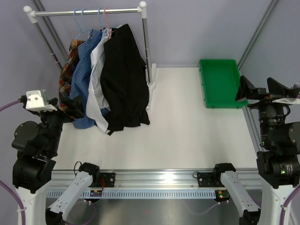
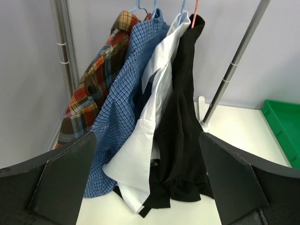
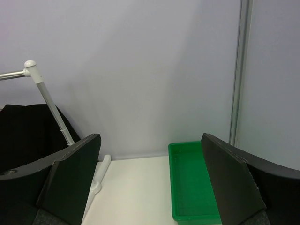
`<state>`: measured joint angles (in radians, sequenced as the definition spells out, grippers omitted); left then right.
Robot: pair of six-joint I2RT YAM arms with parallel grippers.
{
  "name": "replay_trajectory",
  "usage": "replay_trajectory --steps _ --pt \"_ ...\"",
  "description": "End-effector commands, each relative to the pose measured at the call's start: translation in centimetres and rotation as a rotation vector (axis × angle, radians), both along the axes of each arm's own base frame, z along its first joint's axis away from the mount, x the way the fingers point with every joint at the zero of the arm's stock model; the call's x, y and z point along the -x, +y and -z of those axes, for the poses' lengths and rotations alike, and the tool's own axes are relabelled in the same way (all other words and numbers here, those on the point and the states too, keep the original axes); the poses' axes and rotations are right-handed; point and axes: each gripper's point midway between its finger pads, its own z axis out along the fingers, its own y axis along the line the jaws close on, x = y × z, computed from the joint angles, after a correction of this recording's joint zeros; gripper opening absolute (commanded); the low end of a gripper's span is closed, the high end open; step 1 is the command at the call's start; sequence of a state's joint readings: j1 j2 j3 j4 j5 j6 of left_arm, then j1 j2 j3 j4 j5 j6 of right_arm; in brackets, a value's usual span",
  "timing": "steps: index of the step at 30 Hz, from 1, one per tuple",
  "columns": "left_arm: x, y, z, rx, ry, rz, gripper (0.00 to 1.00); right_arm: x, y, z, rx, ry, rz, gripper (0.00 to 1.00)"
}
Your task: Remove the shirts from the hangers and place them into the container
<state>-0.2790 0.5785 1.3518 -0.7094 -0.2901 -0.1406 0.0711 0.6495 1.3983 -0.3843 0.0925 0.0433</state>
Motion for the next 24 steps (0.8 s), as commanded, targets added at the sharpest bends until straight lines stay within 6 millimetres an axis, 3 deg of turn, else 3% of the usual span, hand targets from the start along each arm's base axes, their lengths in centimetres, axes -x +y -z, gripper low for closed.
replay_trajectory --steps 1,3,4,5,6,7,8,9,10,11,12,13,14,15,18,19,24 --pt "-1.4 -1.7 -0.2 0.026 0.011 0.068 0.99 -0.4 0.9 0.5 -0.009 0.001 -0.05 0.99" --pt "-3.7 -3.6 0.0 0.021 0.065 0.133 0.99 -1.4 1.8 1.8 -0.03 0.039 -0.096 1.0" --pt "-4.0 -4.2 -1.6 0.028 0.045 0.158 0.99 -1.8 2.2 2.2 -0.048 0.052 -0.12 0.99" --pt "-6.4 -5.8 -1.1 0.019 0.1 0.206 0.99 -2.1 2.3 2.7 -0.069 0.067 -0.125 0.99" --pt "-7.4 -6.5 -1.8 0.018 0.105 0.231 0.99 -2.9 2.6 3.8 -0.115 0.098 -0.141 1.0" --pt "-7.6 -6.9 -4.9 0.023 0.051 0.249 0.99 -3.2 3.2 4.3 -0.124 0.118 -0.173 1.0" --pt "-10.6 -8.3 -4.3 0.016 0.102 0.277 0.99 -3.4 3.4 4.7 -0.137 0.132 -0.182 0.99" --pt "-11.6 -8.9 -5.4 0.018 0.092 0.291 0.99 -4.1 3.7 5.7 -0.163 0.172 -0.194 0.99" --pt "-11.7 -9.2 -8.9 0.027 0.02 0.309 0.99 -4.3 3.7 6.0 -0.188 0.192 -0.192 0.99" --pt "-12.6 -10.1 -9.9 0.025 0.007 0.343 0.99 -4.6 3.8 6.4 -0.201 0.216 -0.195 0.99" --pt "-16.0 -11.3 -8.9 0.018 0.051 0.354 0.99 -5.2 4.1 7.1 -0.188 0.257 -0.204 0.99" --pt "-17.2 -11.8 -9.6 0.019 0.041 0.362 0.99 -5.2 5.1 7.4 -0.156 0.283 -0.259 0.99" --pt "-17.2 -11.9 -12.8 0.029 -0.033 0.37 0.99 -5.4 5.4 7.8 -0.139 0.306 -0.277 0.99" --pt "-20.5 -12.9 -11.3 0.025 0.007 0.372 0.99 -5.8 5.6 8.4 -0.149 0.345 -0.282 0.99" --pt "-23.1 -13.8 -13.5 0.032 -0.078 0.382 0.95 -6.0 6.4 8.7 -0.132 0.365 -0.324 0.99" --pt "-24.8 -14.3 -13.3 0.031 -0.102 0.384 0.93 -5.9 6.8 8.7 -0.132 0.369 -0.346 0.99" --pt "-28.4 -15.0 -10.9 0.033 -0.085 0.367 0.85 -5.7 7.0 9.5 -0.133 0.392 -0.36 0.99"
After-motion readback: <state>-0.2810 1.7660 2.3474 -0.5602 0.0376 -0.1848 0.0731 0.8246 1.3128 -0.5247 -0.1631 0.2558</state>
